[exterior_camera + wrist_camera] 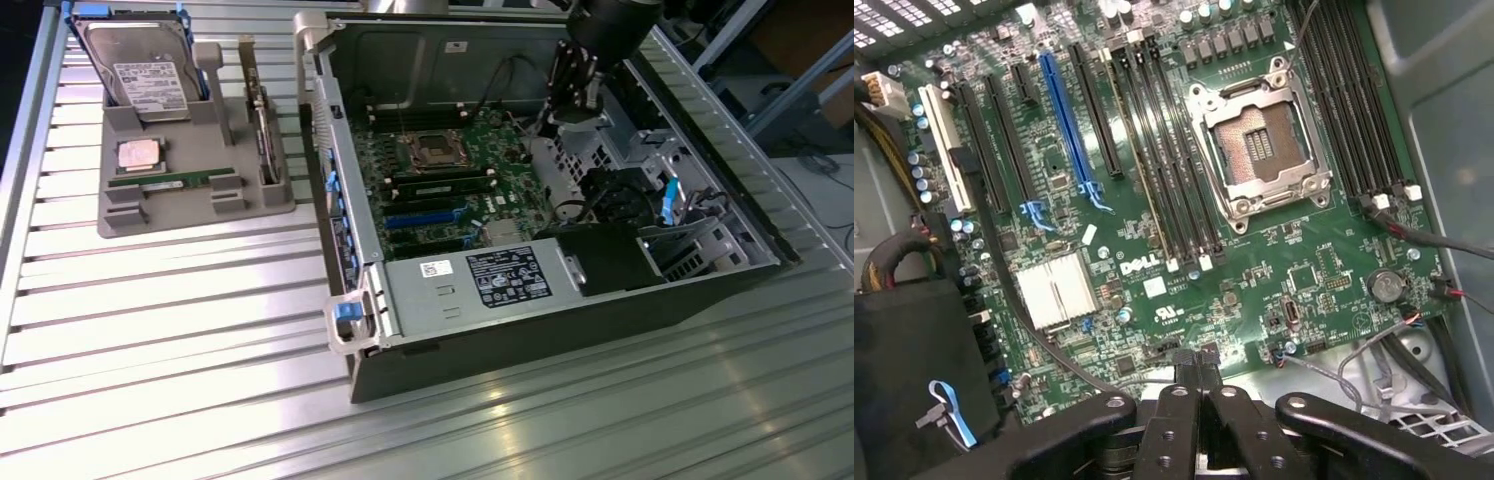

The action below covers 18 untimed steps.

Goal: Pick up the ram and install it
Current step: 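Press down the ram until it locks into place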

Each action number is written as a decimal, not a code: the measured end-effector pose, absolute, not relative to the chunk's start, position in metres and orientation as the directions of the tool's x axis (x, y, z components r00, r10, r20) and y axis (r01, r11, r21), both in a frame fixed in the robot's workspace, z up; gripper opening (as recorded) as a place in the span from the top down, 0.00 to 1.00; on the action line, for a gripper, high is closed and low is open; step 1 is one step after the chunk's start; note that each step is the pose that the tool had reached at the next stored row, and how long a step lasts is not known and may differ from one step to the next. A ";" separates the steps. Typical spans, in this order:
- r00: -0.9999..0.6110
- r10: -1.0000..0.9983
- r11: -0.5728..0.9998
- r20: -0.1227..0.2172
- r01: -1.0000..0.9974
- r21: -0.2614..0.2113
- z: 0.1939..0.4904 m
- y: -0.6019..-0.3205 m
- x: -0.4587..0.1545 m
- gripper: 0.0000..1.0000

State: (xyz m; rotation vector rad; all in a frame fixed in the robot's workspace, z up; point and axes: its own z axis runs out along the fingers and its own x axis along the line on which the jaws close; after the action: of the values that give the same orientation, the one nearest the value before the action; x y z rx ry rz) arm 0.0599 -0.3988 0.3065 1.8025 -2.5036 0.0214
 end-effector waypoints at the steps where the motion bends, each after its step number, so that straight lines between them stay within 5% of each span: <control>1: -0.325 -0.944 0.327 0.054 -0.945 0.022 0.306 -0.399 0.060 0.89; 18: -0.461 -0.886 0.463 0.054 -0.886 0.022 0.306 -0.399 0.060 0.89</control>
State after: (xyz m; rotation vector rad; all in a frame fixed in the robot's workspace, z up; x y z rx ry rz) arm 0.0599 -0.3988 0.3065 1.5988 -2.6373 0.0145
